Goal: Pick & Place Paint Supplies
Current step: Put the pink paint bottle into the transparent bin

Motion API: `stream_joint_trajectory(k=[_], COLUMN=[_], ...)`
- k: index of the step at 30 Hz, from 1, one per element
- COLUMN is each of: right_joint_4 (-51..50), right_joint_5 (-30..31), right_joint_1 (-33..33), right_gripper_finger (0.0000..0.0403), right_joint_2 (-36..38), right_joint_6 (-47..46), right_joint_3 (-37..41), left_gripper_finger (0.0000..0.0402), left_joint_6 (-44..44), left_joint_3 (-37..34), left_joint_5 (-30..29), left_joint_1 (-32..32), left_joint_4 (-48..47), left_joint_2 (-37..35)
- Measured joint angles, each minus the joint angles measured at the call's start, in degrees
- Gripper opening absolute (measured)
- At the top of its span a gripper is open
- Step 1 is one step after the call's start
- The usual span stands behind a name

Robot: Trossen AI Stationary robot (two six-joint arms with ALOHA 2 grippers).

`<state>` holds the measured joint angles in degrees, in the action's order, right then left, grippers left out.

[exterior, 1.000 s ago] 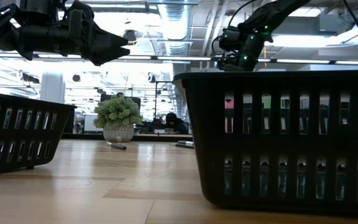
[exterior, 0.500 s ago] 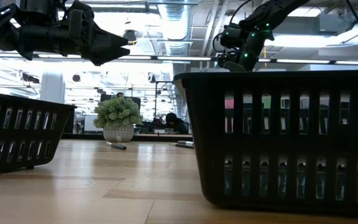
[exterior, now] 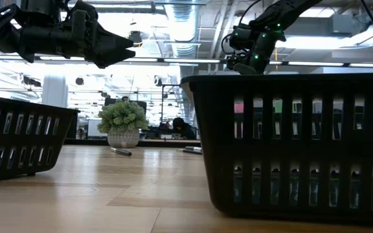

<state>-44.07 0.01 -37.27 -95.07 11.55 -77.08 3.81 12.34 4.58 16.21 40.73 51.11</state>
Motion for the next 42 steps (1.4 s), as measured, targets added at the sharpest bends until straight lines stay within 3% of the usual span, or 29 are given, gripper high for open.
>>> stream_joint_trajectory(k=[11, 22, 32, 42], right_joint_4=[-2.1, -9.7, -23.3, -32.9], right_joint_5=[0.0, 1.7, 1.7, 2.5], right_joint_1=[0.5, 4.9, 14.4, 27.2], right_gripper_finger=[0.0107, 0.0107, 0.0107, 0.0107], right_joint_2=[1.0, 3.8, 4.0, 4.0], right_joint_6=[-1.0, -1.5, -4.8, -12.8], right_joint_3=[-0.1, -10.9, -22.1, -26.3], left_gripper_finger=[0.028, 0.028, 0.028, 0.028], left_joint_6=[0.0, 0.0, 0.0, 0.0], left_joint_3=[0.0, 0.0, 0.0, 0.0], left_joint_5=[0.0, 0.0, 0.0, 0.0], left_joint_1=[0.0, 0.0, 0.0, 0.0], left_joint_4=[0.0, 0.0, 0.0, 0.0], left_joint_2=[0.0, 0.0, 0.0, 0.0])
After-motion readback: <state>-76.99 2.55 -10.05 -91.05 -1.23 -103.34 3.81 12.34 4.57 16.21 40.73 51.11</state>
